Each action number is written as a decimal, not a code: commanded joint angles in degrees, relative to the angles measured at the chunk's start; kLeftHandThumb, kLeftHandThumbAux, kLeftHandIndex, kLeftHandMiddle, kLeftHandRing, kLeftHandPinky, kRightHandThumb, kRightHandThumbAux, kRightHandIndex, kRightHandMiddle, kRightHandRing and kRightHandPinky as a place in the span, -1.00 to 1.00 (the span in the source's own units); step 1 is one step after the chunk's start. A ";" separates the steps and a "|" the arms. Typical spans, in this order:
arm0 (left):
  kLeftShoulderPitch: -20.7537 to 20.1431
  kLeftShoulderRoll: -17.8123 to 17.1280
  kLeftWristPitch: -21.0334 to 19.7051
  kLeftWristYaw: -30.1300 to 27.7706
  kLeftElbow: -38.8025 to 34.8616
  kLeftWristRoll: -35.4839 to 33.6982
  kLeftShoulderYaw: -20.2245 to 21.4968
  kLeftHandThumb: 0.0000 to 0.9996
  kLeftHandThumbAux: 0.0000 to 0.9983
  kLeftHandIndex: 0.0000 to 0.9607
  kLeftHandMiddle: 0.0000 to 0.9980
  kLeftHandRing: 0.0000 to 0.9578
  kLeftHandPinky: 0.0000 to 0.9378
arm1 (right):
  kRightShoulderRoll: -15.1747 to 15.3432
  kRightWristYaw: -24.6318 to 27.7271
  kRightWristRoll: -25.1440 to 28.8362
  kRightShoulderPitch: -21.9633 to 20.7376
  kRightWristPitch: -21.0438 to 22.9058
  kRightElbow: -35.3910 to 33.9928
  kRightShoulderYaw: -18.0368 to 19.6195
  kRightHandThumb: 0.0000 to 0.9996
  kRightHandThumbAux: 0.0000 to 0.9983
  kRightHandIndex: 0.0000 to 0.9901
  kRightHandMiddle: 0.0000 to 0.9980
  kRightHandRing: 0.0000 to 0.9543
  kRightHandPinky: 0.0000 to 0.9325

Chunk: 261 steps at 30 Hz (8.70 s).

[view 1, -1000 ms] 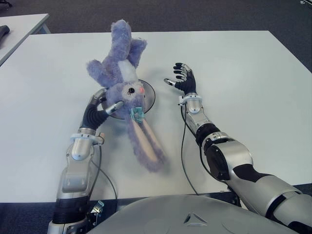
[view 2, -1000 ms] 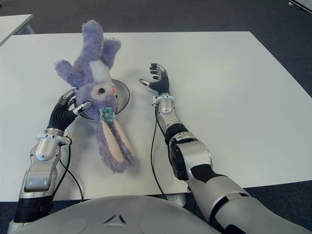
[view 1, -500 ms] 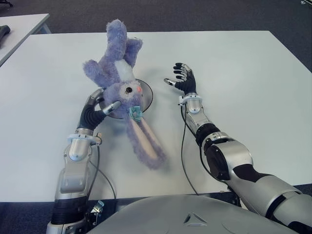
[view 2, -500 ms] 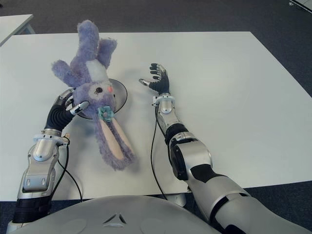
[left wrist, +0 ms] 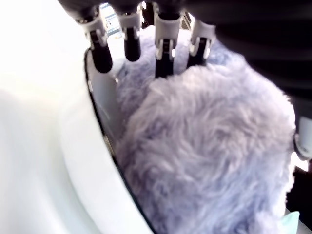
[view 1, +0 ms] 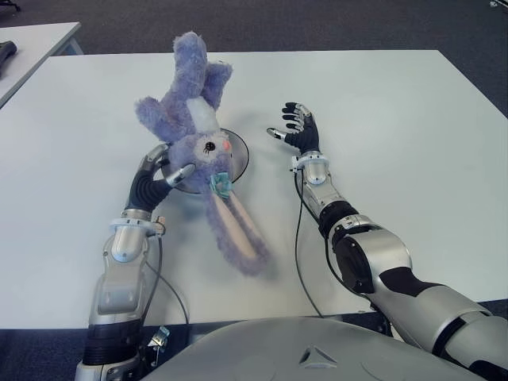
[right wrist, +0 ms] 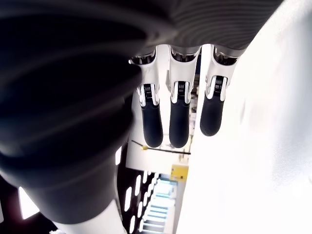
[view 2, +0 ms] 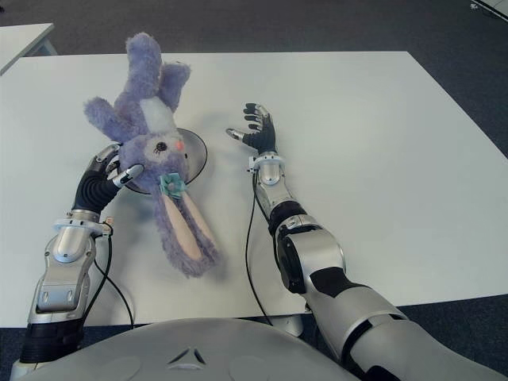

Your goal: Put the doll into the plate.

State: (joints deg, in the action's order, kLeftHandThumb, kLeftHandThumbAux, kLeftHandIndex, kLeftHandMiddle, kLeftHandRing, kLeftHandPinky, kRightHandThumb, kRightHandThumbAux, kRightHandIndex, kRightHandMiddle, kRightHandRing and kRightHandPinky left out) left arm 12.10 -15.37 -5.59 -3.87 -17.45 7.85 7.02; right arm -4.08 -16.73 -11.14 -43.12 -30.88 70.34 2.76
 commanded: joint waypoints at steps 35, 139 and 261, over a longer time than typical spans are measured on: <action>6.25 -2.39 6.54 -1.36 -2.86 -2.70 8.91 -1.00 -0.19 -1.00 -0.98 -1.00 -1.00 | -1.48 -0.04 -0.70 13.26 2.29 7.21 -0.48 -0.84 0.91 -0.55 -0.44 -0.44 -0.43; -35.13 11.77 23.54 -5.64 75.40 -20.04 13.71 -1.00 -0.11 -1.00 -0.98 -1.00 -1.00 | -1.73 -1.27 -0.92 13.21 1.94 7.32 -1.26 -0.82 0.94 -0.54 -0.44 -0.44 -0.42; -27.56 16.52 35.50 -0.68 77.60 -12.74 5.38 -1.00 -0.28 -1.00 -0.97 -1.00 -1.00 | -2.64 -1.57 -0.34 13.25 2.47 7.15 -1.21 -0.93 0.92 -0.54 -0.46 -0.46 -0.45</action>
State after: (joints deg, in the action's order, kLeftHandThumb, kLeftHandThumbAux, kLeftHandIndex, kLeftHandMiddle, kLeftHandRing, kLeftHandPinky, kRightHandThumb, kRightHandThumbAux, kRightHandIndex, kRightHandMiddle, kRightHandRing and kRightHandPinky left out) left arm -26.11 -3.23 24.09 -8.88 45.95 -6.11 12.31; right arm -4.13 -18.18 -11.23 -42.79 -31.12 70.60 1.55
